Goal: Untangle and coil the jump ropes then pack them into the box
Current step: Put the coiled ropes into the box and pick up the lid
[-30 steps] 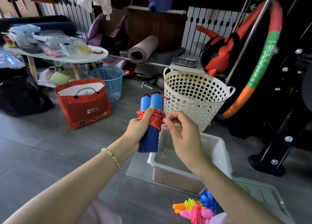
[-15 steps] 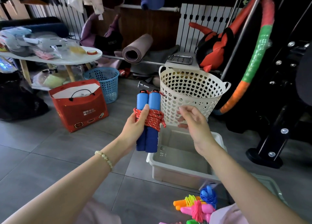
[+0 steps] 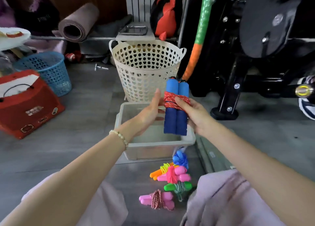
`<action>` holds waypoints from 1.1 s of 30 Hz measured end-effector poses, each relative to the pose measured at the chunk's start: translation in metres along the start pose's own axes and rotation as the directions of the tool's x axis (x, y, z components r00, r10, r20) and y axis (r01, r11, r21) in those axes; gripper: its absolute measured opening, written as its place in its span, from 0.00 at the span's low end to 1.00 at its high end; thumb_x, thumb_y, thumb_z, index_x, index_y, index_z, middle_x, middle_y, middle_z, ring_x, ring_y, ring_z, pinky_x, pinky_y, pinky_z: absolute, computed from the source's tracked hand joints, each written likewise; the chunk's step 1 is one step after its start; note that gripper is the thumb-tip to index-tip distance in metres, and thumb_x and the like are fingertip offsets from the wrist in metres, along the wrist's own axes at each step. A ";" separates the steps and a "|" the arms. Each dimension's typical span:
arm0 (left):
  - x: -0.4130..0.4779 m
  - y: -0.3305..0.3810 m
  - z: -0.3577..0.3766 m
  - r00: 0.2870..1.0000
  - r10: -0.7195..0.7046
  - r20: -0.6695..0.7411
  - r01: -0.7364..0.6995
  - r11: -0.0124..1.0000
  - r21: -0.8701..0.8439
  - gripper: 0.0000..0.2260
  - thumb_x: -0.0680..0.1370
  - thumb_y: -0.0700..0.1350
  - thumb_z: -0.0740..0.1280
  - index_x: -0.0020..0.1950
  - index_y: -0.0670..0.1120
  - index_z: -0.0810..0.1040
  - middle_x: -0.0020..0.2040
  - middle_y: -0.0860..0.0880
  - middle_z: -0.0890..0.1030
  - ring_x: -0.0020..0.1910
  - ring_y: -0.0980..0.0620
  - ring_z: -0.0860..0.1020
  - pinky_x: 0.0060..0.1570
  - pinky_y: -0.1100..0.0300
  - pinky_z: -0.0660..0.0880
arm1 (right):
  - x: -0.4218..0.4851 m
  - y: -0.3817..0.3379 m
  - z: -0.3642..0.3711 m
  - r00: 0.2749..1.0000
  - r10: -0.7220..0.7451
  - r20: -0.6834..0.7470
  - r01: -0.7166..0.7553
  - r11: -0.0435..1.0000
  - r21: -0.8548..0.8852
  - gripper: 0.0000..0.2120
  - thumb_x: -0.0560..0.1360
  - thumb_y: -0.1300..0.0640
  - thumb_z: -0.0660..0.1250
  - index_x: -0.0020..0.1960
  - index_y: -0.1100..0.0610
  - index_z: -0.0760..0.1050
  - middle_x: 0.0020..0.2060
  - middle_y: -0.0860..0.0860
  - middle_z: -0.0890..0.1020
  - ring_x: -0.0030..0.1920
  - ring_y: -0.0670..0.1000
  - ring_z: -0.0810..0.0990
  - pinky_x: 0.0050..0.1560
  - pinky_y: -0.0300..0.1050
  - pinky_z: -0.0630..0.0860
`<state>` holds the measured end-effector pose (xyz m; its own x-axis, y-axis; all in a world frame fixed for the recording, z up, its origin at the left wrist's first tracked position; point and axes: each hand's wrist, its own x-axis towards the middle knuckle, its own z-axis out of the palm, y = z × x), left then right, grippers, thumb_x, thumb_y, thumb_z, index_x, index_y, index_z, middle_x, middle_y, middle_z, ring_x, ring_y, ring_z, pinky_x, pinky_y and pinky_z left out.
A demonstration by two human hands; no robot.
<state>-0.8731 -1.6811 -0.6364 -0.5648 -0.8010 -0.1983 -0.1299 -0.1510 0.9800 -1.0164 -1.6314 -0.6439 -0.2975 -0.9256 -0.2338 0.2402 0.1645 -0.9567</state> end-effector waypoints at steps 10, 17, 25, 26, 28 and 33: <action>0.034 -0.152 0.046 0.920 -0.278 0.278 -0.051 0.617 0.785 0.14 0.76 0.58 0.66 0.53 0.49 0.75 0.52 0.51 0.77 0.50 0.53 0.76 0.58 0.58 0.72 | -0.022 0.065 -0.185 0.954 0.050 -0.296 -0.143 0.942 -0.302 0.18 0.68 0.49 0.74 0.53 0.54 0.73 0.48 0.50 0.83 0.46 0.50 0.81 0.48 0.48 0.76; 0.048 -0.199 0.076 0.883 -0.432 0.184 0.169 0.658 0.734 0.32 0.74 0.58 0.68 0.69 0.38 0.69 0.66 0.37 0.72 0.61 0.46 0.72 0.63 0.53 0.66 | -0.031 0.141 -0.220 0.913 0.200 -0.357 -0.325 0.885 -0.334 0.21 0.67 0.50 0.76 0.54 0.56 0.73 0.46 0.50 0.82 0.45 0.49 0.80 0.41 0.42 0.74; 0.048 -0.295 0.086 0.866 -0.486 0.113 0.273 0.650 0.709 0.42 0.65 0.54 0.79 0.69 0.42 0.60 0.56 0.47 0.74 0.57 0.47 0.74 0.52 0.61 0.73 | -0.030 0.188 -0.219 0.898 0.267 -0.349 -0.393 0.844 -0.366 0.22 0.66 0.51 0.77 0.55 0.56 0.74 0.48 0.52 0.82 0.48 0.51 0.80 0.49 0.46 0.76; 0.047 -0.298 0.088 0.878 -0.470 0.085 0.251 0.605 0.756 0.41 0.65 0.53 0.79 0.70 0.45 0.60 0.57 0.47 0.75 0.57 0.46 0.75 0.53 0.58 0.73 | -0.028 0.190 -0.220 0.893 0.275 -0.356 -0.397 0.855 -0.335 0.22 0.66 0.51 0.77 0.55 0.56 0.74 0.48 0.52 0.82 0.48 0.51 0.80 0.47 0.45 0.76; 0.048 -0.306 0.085 0.928 -0.372 0.038 0.169 0.510 0.844 0.40 0.64 0.53 0.77 0.71 0.49 0.62 0.58 0.46 0.77 0.59 0.43 0.75 0.55 0.52 0.73 | -0.025 0.192 -0.220 0.888 0.287 -0.358 -0.401 0.864 -0.303 0.22 0.66 0.50 0.76 0.56 0.57 0.74 0.49 0.52 0.82 0.47 0.50 0.80 0.43 0.43 0.74; 0.053 -0.298 0.079 0.933 -0.359 0.020 0.198 0.560 0.805 0.23 0.66 0.55 0.76 0.57 0.47 0.75 0.48 0.49 0.81 0.47 0.47 0.79 0.46 0.57 0.74 | -0.022 0.189 -0.216 0.889 0.291 -0.353 -0.405 0.860 -0.312 0.21 0.64 0.45 0.77 0.51 0.51 0.74 0.47 0.48 0.82 0.46 0.48 0.81 0.45 0.44 0.76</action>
<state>-0.9289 -1.6330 -0.9404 -0.4972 -0.6815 -0.5370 -0.8401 0.2233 0.4943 -1.1636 -1.5063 -0.8571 -0.5205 -0.6553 -0.5474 0.0391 0.6221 -0.7819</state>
